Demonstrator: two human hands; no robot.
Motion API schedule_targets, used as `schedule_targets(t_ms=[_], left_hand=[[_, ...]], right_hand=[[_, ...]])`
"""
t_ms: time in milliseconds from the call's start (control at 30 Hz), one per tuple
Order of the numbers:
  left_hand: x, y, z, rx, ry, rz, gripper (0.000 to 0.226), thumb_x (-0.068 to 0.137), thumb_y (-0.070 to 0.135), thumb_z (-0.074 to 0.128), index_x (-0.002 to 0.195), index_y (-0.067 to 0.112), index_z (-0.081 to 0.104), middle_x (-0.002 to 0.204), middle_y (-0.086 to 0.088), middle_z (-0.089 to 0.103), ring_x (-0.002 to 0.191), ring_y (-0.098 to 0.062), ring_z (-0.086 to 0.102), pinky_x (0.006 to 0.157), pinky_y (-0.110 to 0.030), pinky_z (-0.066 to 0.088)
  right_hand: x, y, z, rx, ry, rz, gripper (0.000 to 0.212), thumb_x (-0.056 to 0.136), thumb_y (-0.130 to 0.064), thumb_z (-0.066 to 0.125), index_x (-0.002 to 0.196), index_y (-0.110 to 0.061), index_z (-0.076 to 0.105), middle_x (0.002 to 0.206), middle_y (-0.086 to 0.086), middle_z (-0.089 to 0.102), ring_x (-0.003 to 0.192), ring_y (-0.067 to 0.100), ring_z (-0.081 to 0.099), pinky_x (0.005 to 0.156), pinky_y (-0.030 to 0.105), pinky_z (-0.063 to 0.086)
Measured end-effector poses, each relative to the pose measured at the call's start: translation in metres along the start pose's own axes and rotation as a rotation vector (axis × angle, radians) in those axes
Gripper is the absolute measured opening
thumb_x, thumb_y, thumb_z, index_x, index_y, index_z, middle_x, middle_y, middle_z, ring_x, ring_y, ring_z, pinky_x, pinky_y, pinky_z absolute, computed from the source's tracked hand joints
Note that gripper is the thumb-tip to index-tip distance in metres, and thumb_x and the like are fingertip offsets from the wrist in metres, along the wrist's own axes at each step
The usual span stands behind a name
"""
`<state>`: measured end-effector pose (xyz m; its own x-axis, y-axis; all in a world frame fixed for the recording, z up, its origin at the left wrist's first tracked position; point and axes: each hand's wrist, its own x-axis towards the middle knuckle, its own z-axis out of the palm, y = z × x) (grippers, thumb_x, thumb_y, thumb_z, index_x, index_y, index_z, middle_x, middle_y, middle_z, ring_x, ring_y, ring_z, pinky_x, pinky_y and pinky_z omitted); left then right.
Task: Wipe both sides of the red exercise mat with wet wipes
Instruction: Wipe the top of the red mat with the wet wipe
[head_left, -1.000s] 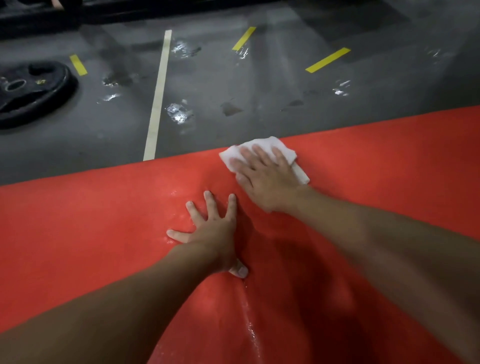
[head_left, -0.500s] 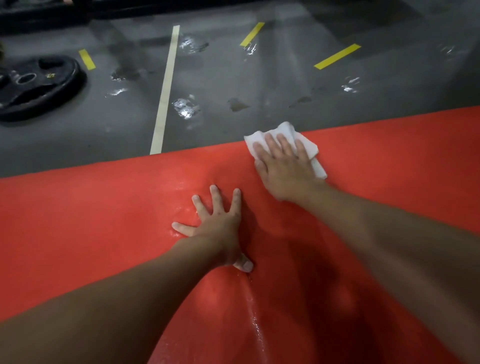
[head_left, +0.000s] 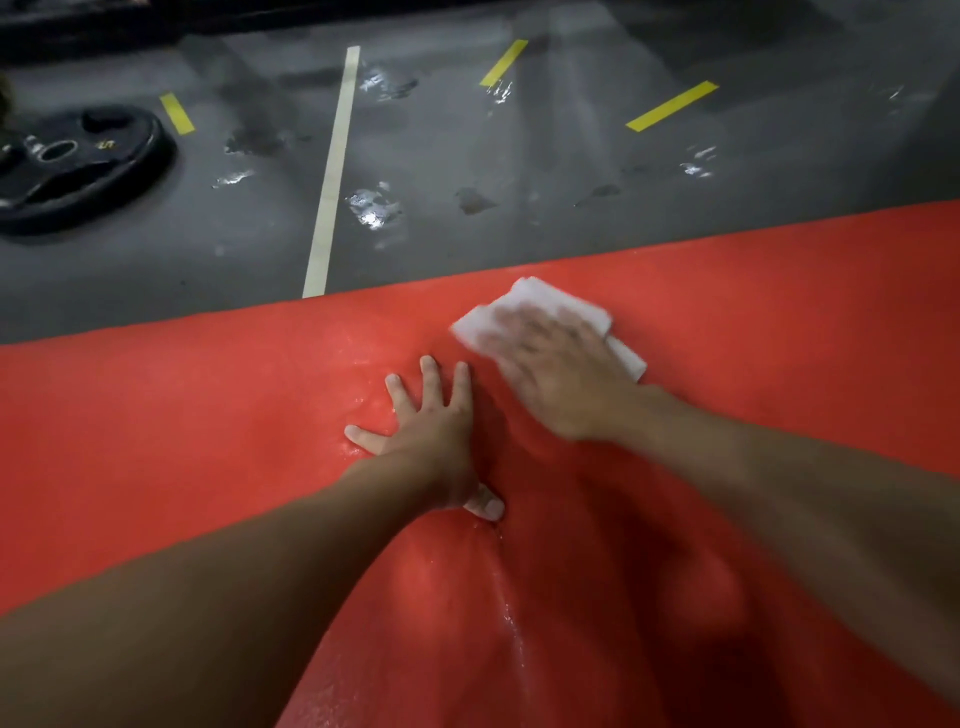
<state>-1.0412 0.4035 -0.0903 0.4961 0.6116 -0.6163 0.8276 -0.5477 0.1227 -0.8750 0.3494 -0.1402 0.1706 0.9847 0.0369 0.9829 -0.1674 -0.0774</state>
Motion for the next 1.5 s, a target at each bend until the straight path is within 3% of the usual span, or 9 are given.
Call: schedule_targets(t_ms=[100, 267, 433, 533, 733, 900, 1067, 1200, 1500], left_hand=[[0.001, -0.003, 0.005, -0.01, 0.031, -0.019, 0.158, 0.049, 0.046, 0.094, 0.15, 0.02, -0.025, 0.155, 0.007, -0.038, 0.143, -0.034, -0.031, 0.099, -0.083, 0.005], [0.002, -0.004, 0.007, -0.007, 0.05, -0.02, 0.159, 0.049, 0.048, 0.093, 0.15, 0.017, -0.025, 0.155, 0.007, -0.036, 0.144, -0.032, -0.03, 0.1, -0.083, 0.005], [0.003, -0.005, 0.007, -0.002, 0.065, -0.017, 0.159, 0.048, 0.049, 0.093, 0.151, 0.017, -0.023, 0.155, 0.007, -0.037, 0.144, -0.032, -0.03, 0.098, -0.083, 0.005], [0.001, -0.003, 0.007, 0.026, 0.08, -0.034, 0.156, 0.05, 0.05, 0.092, 0.151, 0.017, -0.022, 0.157, 0.007, -0.034, 0.146, -0.031, -0.027, 0.1, -0.082, 0.009], [-0.011, 0.001, 0.014, 0.085, 0.234, -0.088, 0.141, 0.047, 0.057, 0.09, 0.153, 0.013, 0.008, 0.158, 0.003, 0.004, 0.146, -0.026, 0.007, 0.104, -0.068, 0.029], [-0.016, 0.01, 0.01, 0.111, 0.262, -0.116, 0.125, 0.048, 0.054, 0.091, 0.146, 0.013, 0.025, 0.137, -0.001, 0.026, 0.13, -0.025, 0.027, 0.098, -0.058, 0.037], [-0.021, 0.005, 0.015, 0.042, 0.321, -0.052, 0.105, 0.053, 0.052, 0.09, 0.135, 0.017, 0.033, 0.141, 0.0, 0.034, 0.134, -0.025, 0.03, 0.099, -0.054, 0.036], [-0.027, -0.003, 0.021, 0.038, 0.303, 0.002, 0.116, 0.061, 0.056, 0.084, 0.146, 0.012, 0.019, 0.16, -0.005, 0.017, 0.146, -0.025, 0.018, 0.107, -0.054, 0.032], [-0.031, -0.005, 0.033, 0.158, 0.105, 0.062, 0.147, 0.059, 0.059, 0.084, 0.152, 0.008, -0.02, 0.158, -0.014, -0.029, 0.148, -0.031, -0.02, 0.118, -0.055, 0.008]], right_hand=[[0.006, 0.004, 0.0, -0.023, 0.007, 0.323, 0.053, 0.103, -0.046, 0.016, 0.156, -0.038, 0.019, 0.166, -0.004, 0.013, 0.152, 0.02, 0.009, 0.121, 0.05, 0.004], [-0.025, -0.028, 0.001, 0.036, -0.057, -0.023, 0.066, 0.093, -0.052, -0.004, 0.154, -0.042, 0.021, 0.165, -0.007, 0.014, 0.152, 0.017, 0.009, 0.121, 0.049, 0.003], [-0.011, -0.022, 0.003, 0.007, -0.007, 0.312, 0.055, 0.101, -0.048, 0.016, 0.156, -0.037, 0.019, 0.166, -0.001, 0.011, 0.153, 0.022, 0.005, 0.12, 0.052, 0.001], [-0.031, -0.043, 0.009, 0.026, -0.011, 0.075, 0.061, 0.097, -0.049, 0.006, 0.154, -0.039, 0.023, 0.165, -0.002, 0.017, 0.152, 0.022, 0.01, 0.121, 0.051, 0.001], [-0.03, -0.016, 0.003, -0.008, 0.004, 0.335, 0.055, 0.101, -0.048, 0.017, 0.155, -0.038, 0.021, 0.166, 0.0, 0.013, 0.153, 0.023, 0.006, 0.121, 0.05, 0.001], [-0.059, -0.03, 0.001, 0.04, -0.041, 0.017, 0.058, 0.098, -0.052, 0.007, 0.152, -0.042, 0.029, 0.164, -0.004, 0.019, 0.152, 0.019, 0.012, 0.121, 0.047, 0.001], [-0.053, -0.03, 0.0, 0.018, -0.014, 0.322, 0.054, 0.102, -0.048, 0.017, 0.155, -0.038, 0.019, 0.166, 0.002, 0.01, 0.153, 0.024, 0.003, 0.12, 0.053, -0.002], [-0.079, -0.046, -0.003, 0.043, -0.065, 0.0, 0.059, 0.099, -0.051, 0.006, 0.154, -0.041, 0.021, 0.166, -0.003, 0.013, 0.153, 0.02, 0.006, 0.121, 0.049, -0.004], [-0.097, -0.058, 0.0, 0.037, -0.048, 0.012, 0.059, 0.099, -0.049, 0.008, 0.154, -0.037, 0.025, 0.164, 0.002, 0.021, 0.152, 0.025, 0.012, 0.12, 0.053, 0.0]])
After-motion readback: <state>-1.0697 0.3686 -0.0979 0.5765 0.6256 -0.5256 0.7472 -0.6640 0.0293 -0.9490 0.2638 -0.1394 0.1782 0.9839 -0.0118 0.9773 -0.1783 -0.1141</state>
